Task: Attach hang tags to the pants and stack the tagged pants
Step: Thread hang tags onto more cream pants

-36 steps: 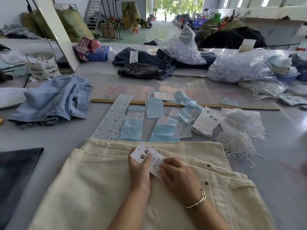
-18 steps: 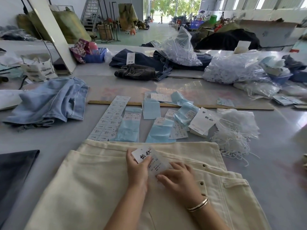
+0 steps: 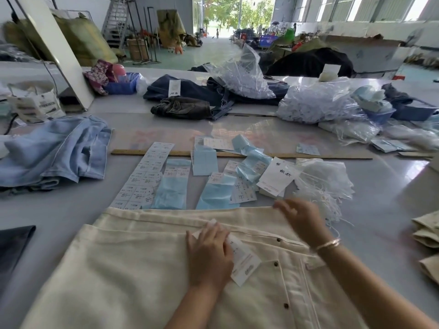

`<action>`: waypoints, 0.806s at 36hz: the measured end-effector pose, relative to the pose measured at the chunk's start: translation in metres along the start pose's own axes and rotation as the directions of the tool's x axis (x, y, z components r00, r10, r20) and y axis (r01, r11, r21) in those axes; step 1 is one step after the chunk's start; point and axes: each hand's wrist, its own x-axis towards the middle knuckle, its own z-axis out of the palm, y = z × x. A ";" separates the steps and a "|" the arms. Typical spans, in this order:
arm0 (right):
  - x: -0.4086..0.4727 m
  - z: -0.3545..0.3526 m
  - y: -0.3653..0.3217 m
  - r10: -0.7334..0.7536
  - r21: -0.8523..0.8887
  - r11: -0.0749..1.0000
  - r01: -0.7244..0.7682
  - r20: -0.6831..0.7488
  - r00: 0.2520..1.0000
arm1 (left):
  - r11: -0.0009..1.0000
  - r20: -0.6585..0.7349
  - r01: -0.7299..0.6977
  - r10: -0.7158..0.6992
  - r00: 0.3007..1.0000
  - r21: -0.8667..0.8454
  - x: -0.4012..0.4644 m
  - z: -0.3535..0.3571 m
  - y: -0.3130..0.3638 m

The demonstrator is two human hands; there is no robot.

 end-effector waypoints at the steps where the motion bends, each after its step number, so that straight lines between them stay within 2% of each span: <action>1: 0.015 -0.008 0.010 0.012 -0.086 0.996 -0.015 -0.041 0.999 | 0.998 0.024 -0.036 0.035 0.999 0.046 0.000 0.000 0.001; 4: 0.053 -0.026 0.041 0.023 -0.343 0.939 -0.034 -0.037 0.999 | 0.990 0.231 -0.109 0.085 0.969 0.093 0.001 0.003 -0.001; 6: 0.066 -0.028 0.054 -0.001 -0.521 0.853 0.030 0.055 0.999 | 0.983 0.286 -0.173 0.150 0.946 0.057 0.002 0.007 -0.005; 8: 0.072 -0.024 0.060 -0.038 -0.675 0.723 0.148 0.175 0.984 | 0.971 0.331 -0.234 0.204 0.921 0.051 0.002 0.008 -0.005; 10: 0.073 -0.017 0.063 -0.043 -0.748 0.627 0.219 0.247 0.968 | 0.959 0.363 -0.278 0.241 0.900 0.053 0.003 0.007 -0.005; 15: 0.070 0.001 0.067 0.035 -0.816 0.527 0.238 0.301 0.953 | 0.956 0.389 -0.292 0.264 0.883 0.012 0.004 0.005 -0.006; 22: 0.069 0.002 0.067 0.070 -0.790 0.610 0.060 0.129 0.989 | 0.969 0.370 -0.238 0.245 0.896 -0.067 0.004 0.001 -0.005; 26: 0.069 0.000 0.068 0.085 -0.637 0.766 -0.085 -0.031 0.996 | 0.970 0.370 -0.232 0.240 0.897 -0.066 0.005 0.001 -0.006; 29: 0.072 -0.002 0.065 0.114 -0.546 0.826 -0.144 -0.088 0.990 | 0.970 0.364 -0.228 0.243 0.899 -0.083 0.005 0.001 -0.006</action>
